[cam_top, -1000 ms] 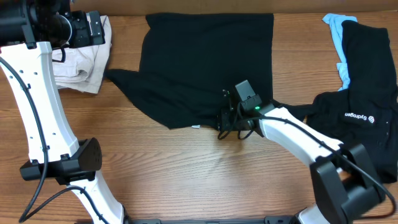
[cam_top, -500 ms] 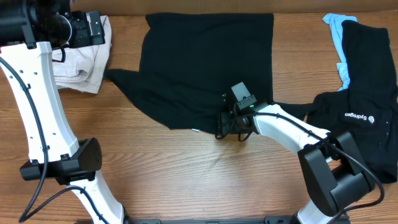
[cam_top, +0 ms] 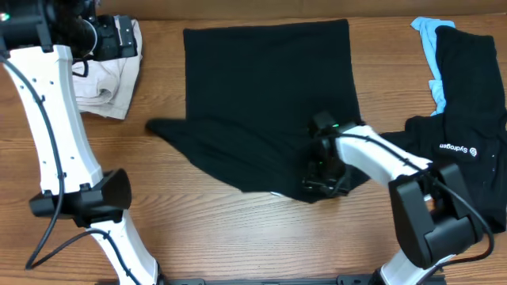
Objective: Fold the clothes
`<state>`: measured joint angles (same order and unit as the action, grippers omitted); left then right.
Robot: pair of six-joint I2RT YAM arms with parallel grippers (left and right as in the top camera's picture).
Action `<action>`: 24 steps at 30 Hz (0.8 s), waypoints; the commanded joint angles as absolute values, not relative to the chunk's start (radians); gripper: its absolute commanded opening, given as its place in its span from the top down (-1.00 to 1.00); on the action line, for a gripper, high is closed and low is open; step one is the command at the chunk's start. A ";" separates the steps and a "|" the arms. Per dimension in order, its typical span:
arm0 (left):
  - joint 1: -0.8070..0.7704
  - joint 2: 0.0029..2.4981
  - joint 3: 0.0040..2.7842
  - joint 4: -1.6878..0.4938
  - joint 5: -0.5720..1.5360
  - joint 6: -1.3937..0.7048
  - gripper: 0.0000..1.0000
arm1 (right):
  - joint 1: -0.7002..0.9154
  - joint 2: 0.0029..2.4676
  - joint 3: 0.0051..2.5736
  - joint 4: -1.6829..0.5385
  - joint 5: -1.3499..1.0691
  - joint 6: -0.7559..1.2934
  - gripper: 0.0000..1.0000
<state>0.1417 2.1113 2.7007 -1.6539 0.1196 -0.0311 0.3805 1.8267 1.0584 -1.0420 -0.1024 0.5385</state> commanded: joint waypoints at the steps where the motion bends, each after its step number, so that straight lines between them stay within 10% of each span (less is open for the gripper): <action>1: 0.098 2.162 2.697 -1.647 0.131 0.033 -1.00 | 0.301 1.839 1.047 -1.097 -0.083 0.581 -0.25; 24: -0.150 2.630 2.697 -1.098 0.131 0.242 -0.97 | 0.247 1.203 1.047 -1.141 -0.162 0.471 -0.48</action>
<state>-0.1165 2.5668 2.6987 -1.1122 0.1230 0.1631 0.2440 1.2400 1.0451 -1.1564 -0.1509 0.4995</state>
